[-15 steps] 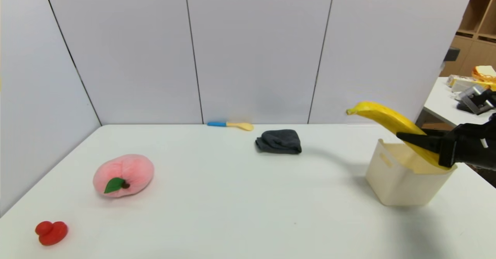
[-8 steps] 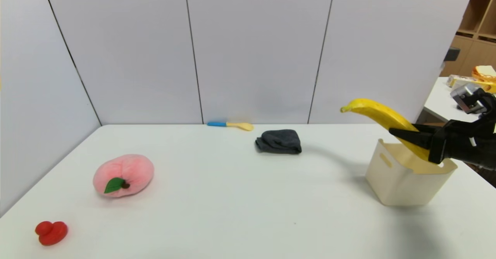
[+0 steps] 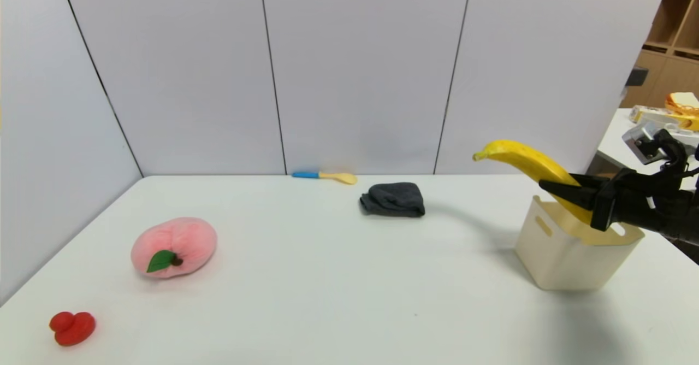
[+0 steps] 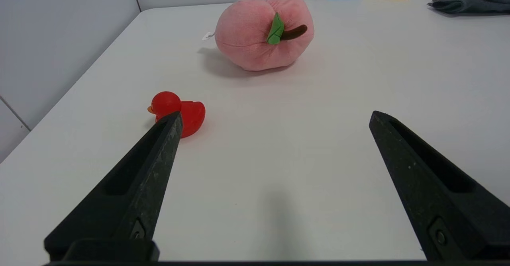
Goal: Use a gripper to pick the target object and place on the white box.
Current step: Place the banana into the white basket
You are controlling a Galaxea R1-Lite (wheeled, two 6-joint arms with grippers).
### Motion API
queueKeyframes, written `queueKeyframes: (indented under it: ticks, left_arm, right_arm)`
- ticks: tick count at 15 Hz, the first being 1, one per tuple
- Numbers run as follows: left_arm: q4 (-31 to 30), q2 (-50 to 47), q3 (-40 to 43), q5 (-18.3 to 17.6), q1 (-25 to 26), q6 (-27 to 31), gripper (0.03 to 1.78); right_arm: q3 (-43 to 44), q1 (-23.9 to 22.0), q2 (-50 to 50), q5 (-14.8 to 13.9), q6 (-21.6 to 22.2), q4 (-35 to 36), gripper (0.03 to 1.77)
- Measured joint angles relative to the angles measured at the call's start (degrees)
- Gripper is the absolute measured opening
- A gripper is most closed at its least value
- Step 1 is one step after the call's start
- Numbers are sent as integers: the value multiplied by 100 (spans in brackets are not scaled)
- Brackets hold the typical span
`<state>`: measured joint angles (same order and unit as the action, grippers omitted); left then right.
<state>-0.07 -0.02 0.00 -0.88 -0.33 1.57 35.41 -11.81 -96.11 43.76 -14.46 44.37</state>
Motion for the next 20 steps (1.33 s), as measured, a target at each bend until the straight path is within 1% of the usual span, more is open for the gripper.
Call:
queueKeyframes:
  ticks: [3, 17, 20]
  left_arm:
    - [-2, 0, 0, 0, 0, 0, 169]
    - [0, 0, 0, 0, 0, -4, 169]
    - [0, 0, 0, 0, 0, 0, 169]
  right_arm:
    - [5, 2, -111, -7, -117, 2, 56]
    - [-102, 2, -168, -2, -116, 63, 56]
    - [-127, 0, -155, -7, -116, 101, 92]
